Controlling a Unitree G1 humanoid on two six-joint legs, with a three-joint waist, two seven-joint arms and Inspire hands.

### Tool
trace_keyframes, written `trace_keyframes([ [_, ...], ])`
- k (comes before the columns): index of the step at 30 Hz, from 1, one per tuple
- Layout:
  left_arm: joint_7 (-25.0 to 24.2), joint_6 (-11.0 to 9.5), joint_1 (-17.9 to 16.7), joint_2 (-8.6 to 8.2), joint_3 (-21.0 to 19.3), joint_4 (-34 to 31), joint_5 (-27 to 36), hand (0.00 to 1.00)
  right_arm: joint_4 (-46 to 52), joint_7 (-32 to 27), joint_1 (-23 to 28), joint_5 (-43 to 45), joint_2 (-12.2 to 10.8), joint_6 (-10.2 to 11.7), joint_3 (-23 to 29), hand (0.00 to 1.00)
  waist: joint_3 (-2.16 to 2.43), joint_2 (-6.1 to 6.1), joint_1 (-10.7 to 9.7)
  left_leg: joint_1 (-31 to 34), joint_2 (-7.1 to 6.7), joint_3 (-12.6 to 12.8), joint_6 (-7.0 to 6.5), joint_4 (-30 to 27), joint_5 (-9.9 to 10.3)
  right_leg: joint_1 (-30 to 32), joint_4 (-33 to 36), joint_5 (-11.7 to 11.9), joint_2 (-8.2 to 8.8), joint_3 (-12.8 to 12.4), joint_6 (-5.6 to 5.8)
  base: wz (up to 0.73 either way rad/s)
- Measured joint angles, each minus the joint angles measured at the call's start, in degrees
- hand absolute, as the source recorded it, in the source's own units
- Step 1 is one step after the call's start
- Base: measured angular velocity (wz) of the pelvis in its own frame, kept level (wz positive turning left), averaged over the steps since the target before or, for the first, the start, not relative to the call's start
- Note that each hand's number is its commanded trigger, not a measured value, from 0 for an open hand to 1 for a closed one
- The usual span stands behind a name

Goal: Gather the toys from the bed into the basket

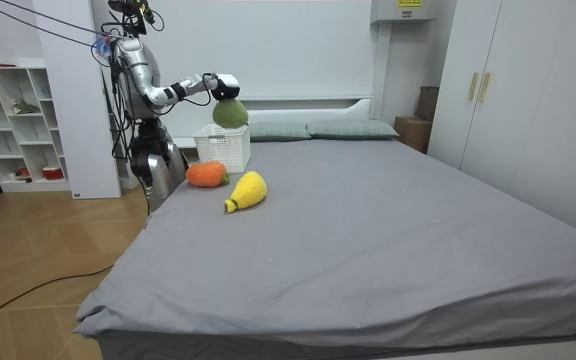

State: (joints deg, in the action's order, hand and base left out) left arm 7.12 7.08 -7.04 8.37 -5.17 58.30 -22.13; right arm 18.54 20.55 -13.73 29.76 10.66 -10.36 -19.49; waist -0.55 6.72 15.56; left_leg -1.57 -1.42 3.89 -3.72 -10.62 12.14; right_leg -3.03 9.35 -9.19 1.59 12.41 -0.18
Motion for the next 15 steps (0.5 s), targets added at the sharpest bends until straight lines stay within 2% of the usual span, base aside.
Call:
trace_keyframes([
  [3,0.0,0.0,0.1,1.02,2.2,1.3,0.0,0.00,-1.2,0.3,-0.7,-0.2,-0.8,0.0,-2.0,1.00,-0.31,0.67,0.5,0.1,-0.26,-1.0,0.00,0.0,-0.2,-0.7,-0.7,0.0,0.09,0.5,0.01,0.15],
  [8,-0.3,0.1,0.2,1.15,2.3,1.9,-0.2,0.00,-2.1,0.5,-1.0,-0.2,-1.8,0.0,-4.8,1.00,-0.35,0.65,1.1,0.3,-0.36,-1.6,-0.01,0.0,-0.2,-0.9,-0.7,0.0,0.22,1.4,0.02,0.08],
  [9,-0.6,0.2,0.3,1.14,2.3,1.9,-0.7,0.00,-2.2,0.7,-1.0,-0.2,-1.9,0.0,-5.1,0.95,-0.39,0.58,1.6,0.4,-0.39,-1.6,-0.01,0.0,-0.2,-0.9,-0.7,0.0,0.28,1.6,0.02,0.05],
  [10,-0.7,0.2,0.4,1.14,2.3,1.9,-0.9,0.00,-2.2,0.9,-1.0,-0.2,-1.9,0.0,-5.2,0.84,-0.41,0.56,1.7,0.4,-0.41,-1.7,-0.02,0.0,-0.2,-0.9,-0.7,0.0,0.30,1.7,0.03,0.04],
  [11,-1.2,0.3,0.5,1.16,2.3,1.9,-1.2,0.00,-2.2,0.9,-1.0,-0.2,-1.9,0.0,-5.6,0.46,-0.44,0.51,1.9,0.4,-0.44,-1.8,-0.03,0.0,-0.3,-0.9,-0.7,0.0,0.32,1.8,0.03,0.04],
  [12,-1.3,0.5,0.6,1.15,2.4,1.9,-1.2,0.00,-2.2,0.9,-1.0,-0.2,-1.9,0.0,-6.0,0.00,-0.47,0.46,2.0,0.4,-0.45,-1.8,-0.03,0.0,-0.3,-0.9,-0.7,0.0,0.32,1.8,0.03,0.03],
  [15,-1.3,1.2,0.7,1.13,3.2,1.9,-1.2,0.00,-2.7,0.9,-1.0,-0.2,-2.0,-0.2,-6.4,0.00,-0.64,0.20,2.2,0.5,-0.48,-2.0,-0.02,-0.1,-0.3,-0.9,-0.7,0.0,0.32,1.9,0.03,0.00],
])
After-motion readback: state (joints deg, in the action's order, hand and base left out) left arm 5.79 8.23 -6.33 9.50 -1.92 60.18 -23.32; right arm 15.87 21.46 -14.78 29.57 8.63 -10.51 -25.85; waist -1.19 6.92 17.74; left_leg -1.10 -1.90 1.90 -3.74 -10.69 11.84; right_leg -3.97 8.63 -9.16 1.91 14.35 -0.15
